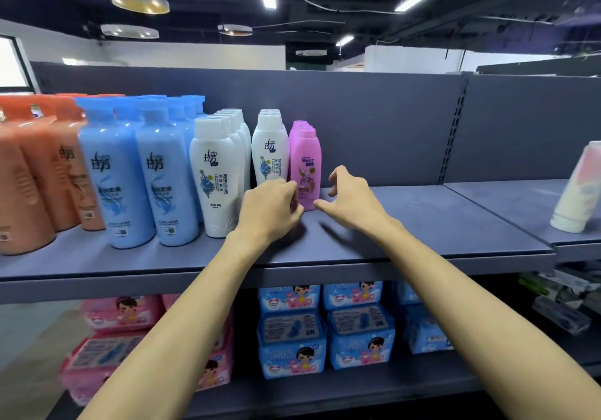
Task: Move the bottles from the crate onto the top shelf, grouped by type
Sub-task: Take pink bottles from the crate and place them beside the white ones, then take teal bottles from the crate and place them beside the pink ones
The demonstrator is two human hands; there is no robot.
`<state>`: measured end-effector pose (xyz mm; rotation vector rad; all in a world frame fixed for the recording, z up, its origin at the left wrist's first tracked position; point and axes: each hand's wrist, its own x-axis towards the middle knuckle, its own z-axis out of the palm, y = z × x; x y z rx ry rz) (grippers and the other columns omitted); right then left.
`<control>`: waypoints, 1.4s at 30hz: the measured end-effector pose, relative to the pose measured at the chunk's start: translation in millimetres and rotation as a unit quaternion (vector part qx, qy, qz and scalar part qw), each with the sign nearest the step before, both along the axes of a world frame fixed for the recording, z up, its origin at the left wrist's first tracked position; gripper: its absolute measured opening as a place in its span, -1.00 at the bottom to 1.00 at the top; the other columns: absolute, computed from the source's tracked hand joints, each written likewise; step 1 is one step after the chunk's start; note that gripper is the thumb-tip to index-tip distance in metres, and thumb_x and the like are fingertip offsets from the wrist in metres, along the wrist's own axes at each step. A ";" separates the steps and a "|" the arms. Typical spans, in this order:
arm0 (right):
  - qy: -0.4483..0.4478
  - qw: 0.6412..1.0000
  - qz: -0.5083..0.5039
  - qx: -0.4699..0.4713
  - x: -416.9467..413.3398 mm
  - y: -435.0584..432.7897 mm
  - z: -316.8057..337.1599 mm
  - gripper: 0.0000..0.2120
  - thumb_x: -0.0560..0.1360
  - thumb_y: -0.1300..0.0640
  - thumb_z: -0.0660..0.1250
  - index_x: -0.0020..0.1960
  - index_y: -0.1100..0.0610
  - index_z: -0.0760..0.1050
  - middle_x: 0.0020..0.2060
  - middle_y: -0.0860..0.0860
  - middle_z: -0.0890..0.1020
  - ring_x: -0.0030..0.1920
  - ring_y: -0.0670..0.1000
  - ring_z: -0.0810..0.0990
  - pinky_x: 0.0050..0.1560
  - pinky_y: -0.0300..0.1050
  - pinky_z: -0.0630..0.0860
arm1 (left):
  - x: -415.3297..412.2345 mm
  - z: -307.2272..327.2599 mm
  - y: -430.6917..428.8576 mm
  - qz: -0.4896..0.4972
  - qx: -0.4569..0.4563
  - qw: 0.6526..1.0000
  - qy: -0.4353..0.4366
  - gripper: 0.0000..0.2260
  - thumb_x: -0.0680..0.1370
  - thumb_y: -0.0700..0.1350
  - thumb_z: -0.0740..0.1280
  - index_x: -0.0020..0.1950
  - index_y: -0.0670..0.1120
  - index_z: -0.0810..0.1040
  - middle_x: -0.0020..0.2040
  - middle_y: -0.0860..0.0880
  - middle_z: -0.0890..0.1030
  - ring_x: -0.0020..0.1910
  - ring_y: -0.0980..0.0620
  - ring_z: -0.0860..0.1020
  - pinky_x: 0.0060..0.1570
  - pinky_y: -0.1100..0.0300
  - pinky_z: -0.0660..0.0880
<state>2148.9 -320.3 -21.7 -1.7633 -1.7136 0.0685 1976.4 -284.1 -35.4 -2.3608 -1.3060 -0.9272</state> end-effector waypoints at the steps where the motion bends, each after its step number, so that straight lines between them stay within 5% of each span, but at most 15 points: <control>1: -0.003 1.000 0.000 -0.002 -0.3 -6.1 3.2 -0.57 0.46 -0.07 0.46 0.16 0.13 0.37 0.01 0.08 0.61 0.00 0.13 0.58 0.04 0.07 0.56 | -1.8 2.5 -3.9 -0.006 0.000 1.000 0.006 -0.83 0.49 0.04 0.28 -0.13 -0.06 0.47 -0.16 -0.01 0.55 -0.09 -0.08 0.53 -0.20 0.06 0.50; 10: -0.161 0.986 0.020 0.047 -32.3 -103.3 -15.5 -0.70 0.49 -0.11 0.38 0.13 -0.01 0.44 -0.01 -0.11 0.64 -0.06 0.03 0.62 -0.09 -0.03 0.54 | -42.9 -9.1 -87.2 -0.112 0.036 0.993 -0.015 -0.89 0.47 0.03 0.28 -0.18 0.02 0.48 -0.27 0.09 0.51 -0.25 0.06 0.49 -0.38 0.18 0.35; 21: -0.201 0.975 0.023 0.092 -45.8 -159.0 -86.8 -0.81 0.54 0.01 0.34 0.09 0.08 0.51 -0.07 -0.02 0.57 -0.02 0.07 0.56 -0.17 0.03 0.55 | -45.2 -94.2 -137.8 -0.159 -0.023 0.986 -0.040 -0.85 0.49 0.01 0.21 -0.18 -0.05 0.44 -0.26 0.05 0.46 -0.22 -0.02 0.49 -0.36 0.05 0.44; 33: -0.129 0.964 -0.002 -0.232 -12.4 -181.0 -265.6 -0.70 0.55 0.02 0.34 0.22 0.10 0.41 0.03 0.04 0.56 0.04 0.13 0.59 -0.08 -0.01 0.48 | -26.0 -259.6 -164.9 -0.124 -0.255 0.959 0.027 -0.93 0.51 -0.03 0.28 -0.10 -0.01 0.49 -0.21 0.07 0.51 -0.17 0.03 0.51 -0.32 0.12 0.40; 42: -0.048 0.853 -0.023 -0.520 -11.7 -199.7 -402.4 -0.45 0.57 0.19 0.33 0.48 0.19 0.18 0.32 0.18 0.46 0.29 0.26 0.50 0.22 0.08 0.47 | -15.7 -349.8 -198.4 -0.086 -0.357 0.927 0.071 -0.85 0.54 0.01 0.21 0.02 0.00 0.52 -0.12 0.08 0.53 -0.12 0.08 0.52 -0.31 0.17 0.43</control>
